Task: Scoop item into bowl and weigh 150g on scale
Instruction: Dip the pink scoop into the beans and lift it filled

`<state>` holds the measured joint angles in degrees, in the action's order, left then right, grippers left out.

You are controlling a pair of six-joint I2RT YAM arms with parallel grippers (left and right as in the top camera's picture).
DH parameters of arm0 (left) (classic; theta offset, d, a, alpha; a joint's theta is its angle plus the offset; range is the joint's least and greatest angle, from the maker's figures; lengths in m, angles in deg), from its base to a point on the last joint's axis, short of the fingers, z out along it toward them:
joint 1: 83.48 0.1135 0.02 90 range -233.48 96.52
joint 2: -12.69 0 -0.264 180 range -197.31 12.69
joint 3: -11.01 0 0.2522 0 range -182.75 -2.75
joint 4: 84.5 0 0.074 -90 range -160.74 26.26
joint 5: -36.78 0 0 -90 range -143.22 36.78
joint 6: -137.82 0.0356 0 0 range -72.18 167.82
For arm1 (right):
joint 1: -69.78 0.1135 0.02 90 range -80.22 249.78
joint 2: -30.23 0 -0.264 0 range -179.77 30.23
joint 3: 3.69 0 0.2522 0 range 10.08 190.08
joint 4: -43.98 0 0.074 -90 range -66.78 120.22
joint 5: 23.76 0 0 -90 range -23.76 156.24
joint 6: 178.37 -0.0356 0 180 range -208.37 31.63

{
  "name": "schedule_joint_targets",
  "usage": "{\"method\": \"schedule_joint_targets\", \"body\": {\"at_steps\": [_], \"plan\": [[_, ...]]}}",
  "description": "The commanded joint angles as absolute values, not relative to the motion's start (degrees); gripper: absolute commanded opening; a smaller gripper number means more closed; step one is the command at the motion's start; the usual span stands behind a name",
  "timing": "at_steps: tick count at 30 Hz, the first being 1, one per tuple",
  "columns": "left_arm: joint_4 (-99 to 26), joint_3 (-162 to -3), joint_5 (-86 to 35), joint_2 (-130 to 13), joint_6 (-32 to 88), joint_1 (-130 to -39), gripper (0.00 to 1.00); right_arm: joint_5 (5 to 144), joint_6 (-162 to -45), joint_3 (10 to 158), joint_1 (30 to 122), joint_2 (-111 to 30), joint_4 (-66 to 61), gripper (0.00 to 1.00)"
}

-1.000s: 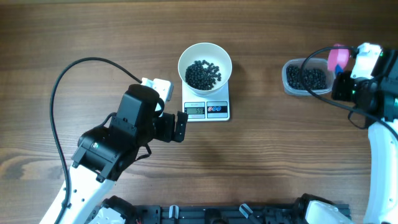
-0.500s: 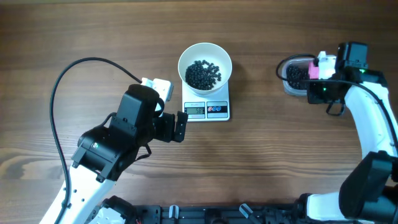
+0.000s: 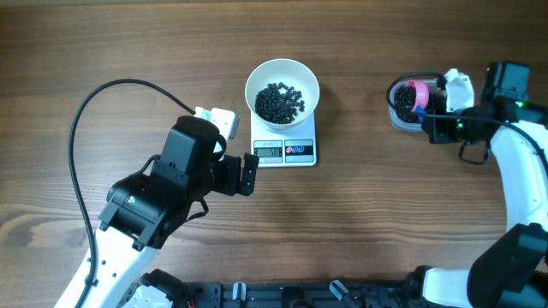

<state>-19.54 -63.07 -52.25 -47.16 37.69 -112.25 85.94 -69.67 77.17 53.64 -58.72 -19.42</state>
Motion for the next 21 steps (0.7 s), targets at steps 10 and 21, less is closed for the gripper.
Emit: {"method": "schedule_joint_targets", "body": {"at_steps": [10,21], "plan": [[-19.65,-63.07,-51.57,-47.01,38.56,-112.51,1.00,99.78,-75.27,71.77,49.79,-60.75,-19.38,0.04],[-19.65,-63.07,-51.57,-47.01,38.56,-112.51,1.00,108.37,-82.57,71.66,43.30,-60.75,-17.37,0.04]]}}
